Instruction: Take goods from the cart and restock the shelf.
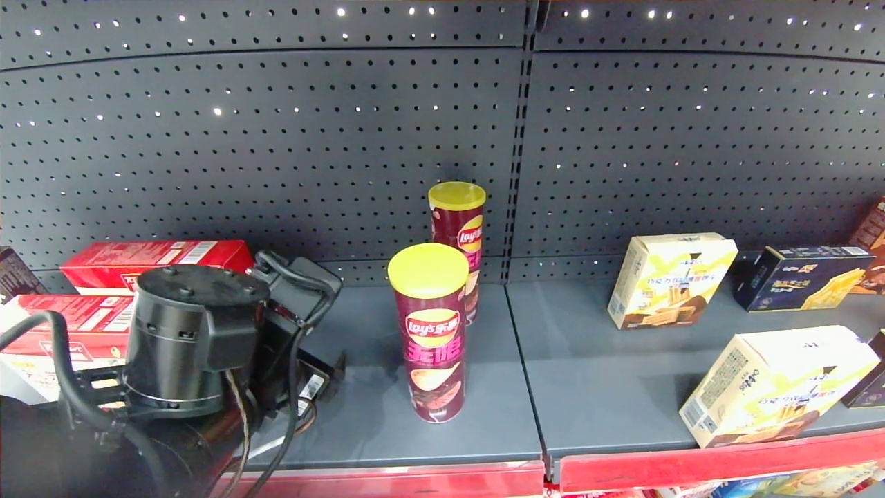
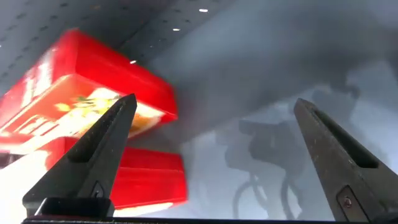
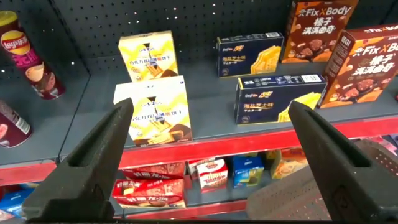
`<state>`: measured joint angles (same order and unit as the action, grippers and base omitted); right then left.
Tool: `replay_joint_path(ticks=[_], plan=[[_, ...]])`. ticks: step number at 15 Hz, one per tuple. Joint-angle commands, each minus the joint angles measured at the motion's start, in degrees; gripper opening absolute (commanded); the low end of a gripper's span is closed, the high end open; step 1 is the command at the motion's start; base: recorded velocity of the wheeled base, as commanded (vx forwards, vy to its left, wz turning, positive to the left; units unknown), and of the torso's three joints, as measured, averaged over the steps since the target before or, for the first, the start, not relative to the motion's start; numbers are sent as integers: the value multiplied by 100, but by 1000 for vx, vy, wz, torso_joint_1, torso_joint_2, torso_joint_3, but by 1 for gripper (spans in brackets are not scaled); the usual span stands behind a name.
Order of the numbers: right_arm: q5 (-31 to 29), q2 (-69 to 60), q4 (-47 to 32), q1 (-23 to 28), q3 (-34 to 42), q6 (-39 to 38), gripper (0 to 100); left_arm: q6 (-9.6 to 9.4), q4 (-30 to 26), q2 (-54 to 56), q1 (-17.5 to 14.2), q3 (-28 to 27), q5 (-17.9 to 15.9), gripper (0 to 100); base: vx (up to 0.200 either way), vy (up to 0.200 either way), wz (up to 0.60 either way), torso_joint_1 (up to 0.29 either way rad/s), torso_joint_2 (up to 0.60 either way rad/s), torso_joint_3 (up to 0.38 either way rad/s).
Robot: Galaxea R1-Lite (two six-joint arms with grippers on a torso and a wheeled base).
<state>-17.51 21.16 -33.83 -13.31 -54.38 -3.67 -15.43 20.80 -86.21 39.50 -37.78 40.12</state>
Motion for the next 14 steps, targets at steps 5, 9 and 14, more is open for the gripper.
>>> replay_joint_path(ticks=[5,9,14], plan=[[-7,37,17,13,-29,-2,100,-74,38,-432,251,-45,13,100,0,0,0,0,0,0],[-7,46,43,13,-11,-2,100,-443,689,-959,260,-142,13,100,0,0,0,0,0,0],[2,72,52,4,7,-2,100,-461,680,-976,313,-177,49,100,0,0,0,0,0,0]])
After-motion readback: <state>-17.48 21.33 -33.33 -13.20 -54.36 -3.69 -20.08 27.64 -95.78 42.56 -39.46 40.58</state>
